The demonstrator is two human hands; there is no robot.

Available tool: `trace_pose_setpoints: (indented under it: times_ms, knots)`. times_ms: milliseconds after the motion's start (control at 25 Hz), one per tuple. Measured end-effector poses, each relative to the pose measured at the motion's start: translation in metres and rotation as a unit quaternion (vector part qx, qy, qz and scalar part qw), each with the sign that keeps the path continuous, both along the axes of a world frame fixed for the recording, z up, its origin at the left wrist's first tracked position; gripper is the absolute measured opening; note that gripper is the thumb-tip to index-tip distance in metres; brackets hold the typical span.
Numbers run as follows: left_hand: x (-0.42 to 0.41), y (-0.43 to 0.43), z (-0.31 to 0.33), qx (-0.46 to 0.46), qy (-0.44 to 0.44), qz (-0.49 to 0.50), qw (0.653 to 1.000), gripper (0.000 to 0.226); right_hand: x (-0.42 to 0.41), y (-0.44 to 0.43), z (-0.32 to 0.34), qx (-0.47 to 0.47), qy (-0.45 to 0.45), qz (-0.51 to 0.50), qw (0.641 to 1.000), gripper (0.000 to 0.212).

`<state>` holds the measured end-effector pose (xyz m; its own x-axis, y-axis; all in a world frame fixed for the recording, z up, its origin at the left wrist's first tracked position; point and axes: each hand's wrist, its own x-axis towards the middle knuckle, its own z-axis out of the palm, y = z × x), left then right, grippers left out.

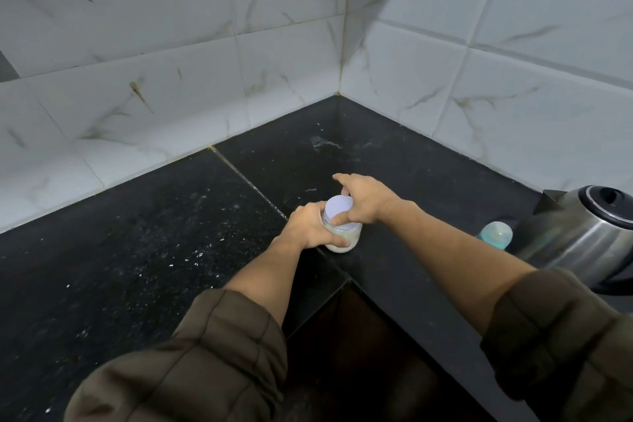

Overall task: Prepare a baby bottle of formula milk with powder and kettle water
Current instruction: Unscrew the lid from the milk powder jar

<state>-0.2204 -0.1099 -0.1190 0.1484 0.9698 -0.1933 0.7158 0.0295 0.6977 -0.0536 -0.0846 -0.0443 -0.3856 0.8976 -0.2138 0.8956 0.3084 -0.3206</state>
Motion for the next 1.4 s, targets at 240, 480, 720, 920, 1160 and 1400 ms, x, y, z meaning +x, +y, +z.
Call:
trace_pose_setpoints:
  times_ms: [240,480,720,920,1160,1400]
  knots:
    - [0.003,-0.001,0.000,-0.004,0.004,0.009,1.000,0.078,-0.006,0.000,0.009,-0.043,-0.029,0.075,0.996,0.108]
    - [0.002,0.000,0.001,-0.017,-0.004,0.007,1.000,0.068,-0.014,-0.002,0.008,0.009,-0.061,0.008,0.998,0.105]
    - [0.001,0.001,0.000,-0.012,0.001,0.004,1.000,0.072,-0.011,-0.004,0.008,-0.023,-0.068,0.051,0.996,0.114]
    - [0.001,-0.002,0.001,-0.013,-0.009,0.006,1.000,0.082,-0.006,-0.003,0.009,0.026,-0.072,-0.056,0.995,0.090]
    - [0.001,0.000,0.002,-0.018,-0.008,0.004,1.000,0.078,0.000,-0.004,0.016,0.003,-0.055,-0.053,0.997,0.110]
    - [0.002,0.001,0.002,-0.024,-0.005,0.006,1.000,0.086,-0.001,-0.004,0.015,-0.029,-0.057,0.026,0.998,0.106]
